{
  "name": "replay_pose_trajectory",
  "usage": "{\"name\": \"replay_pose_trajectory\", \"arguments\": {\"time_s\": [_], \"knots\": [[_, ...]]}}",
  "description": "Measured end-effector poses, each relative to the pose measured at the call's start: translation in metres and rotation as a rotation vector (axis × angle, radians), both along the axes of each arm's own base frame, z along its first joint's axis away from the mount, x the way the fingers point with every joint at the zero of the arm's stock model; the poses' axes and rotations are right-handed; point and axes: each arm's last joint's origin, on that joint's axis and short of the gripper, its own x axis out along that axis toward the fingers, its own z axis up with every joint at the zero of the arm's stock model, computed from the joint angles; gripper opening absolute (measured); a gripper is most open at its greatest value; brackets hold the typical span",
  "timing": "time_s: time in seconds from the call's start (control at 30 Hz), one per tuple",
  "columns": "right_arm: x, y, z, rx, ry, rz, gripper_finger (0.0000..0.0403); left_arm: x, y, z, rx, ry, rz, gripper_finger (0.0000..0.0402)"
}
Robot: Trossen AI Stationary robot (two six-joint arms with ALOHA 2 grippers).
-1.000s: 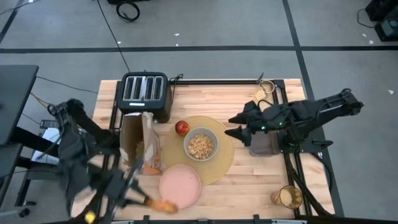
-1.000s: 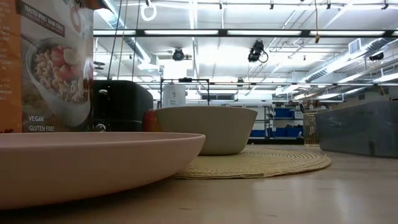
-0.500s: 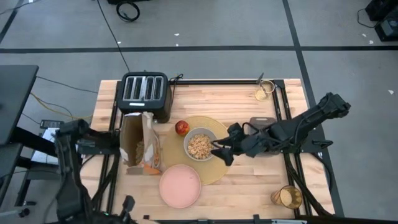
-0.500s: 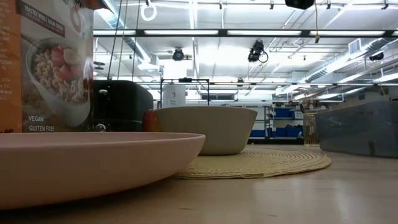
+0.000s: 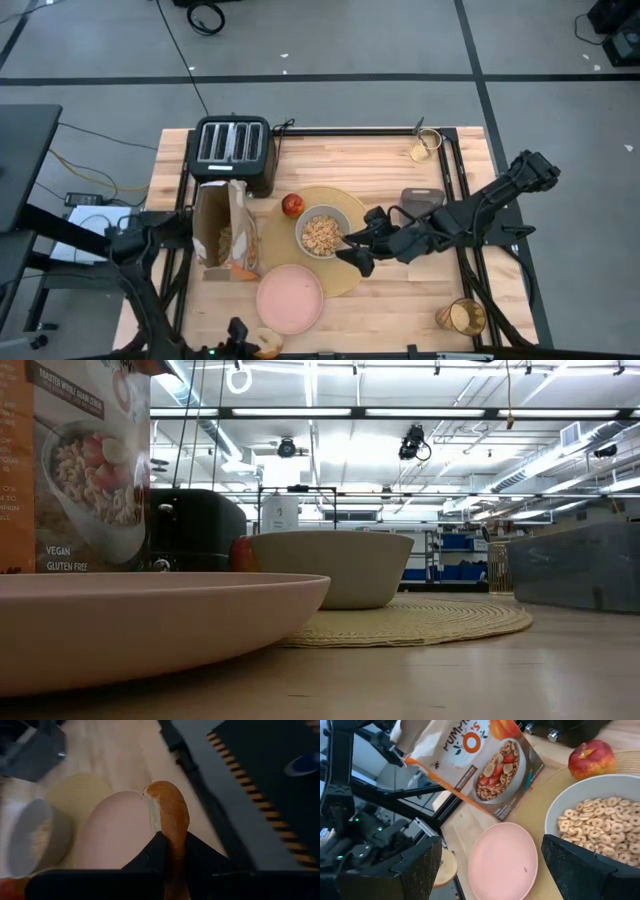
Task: Arrange a breakfast setting
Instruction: Put the toasted bagel on the light orange plate
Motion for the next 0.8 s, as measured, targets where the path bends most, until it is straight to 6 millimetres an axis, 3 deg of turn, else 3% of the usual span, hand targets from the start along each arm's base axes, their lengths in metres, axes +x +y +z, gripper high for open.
{"name": "replay_pose_trajectory", "arguments": {"time_s": [0.3, 0.57, 0.8], "knots": [[-0.001, 0.002, 0.000, 0.011, 0.002, 0.002, 0.0345, 0.025, 0.023, -0.037, 0.302, 0.017, 0.125, 0.0048], [-0.001, 0.002, 0.000, -0.025, 0.005, 0.022, 0.0345, 0.051, 0.032, -0.052, 0.298, 0.025, 0.194, 0.0048], [-0.001, 0.002, 0.000, -0.043, 0.003, 0.027, 0.0345, 0.062, 0.034, -0.072, 0.294, -0.030, 0.182, 0.0048]]}}
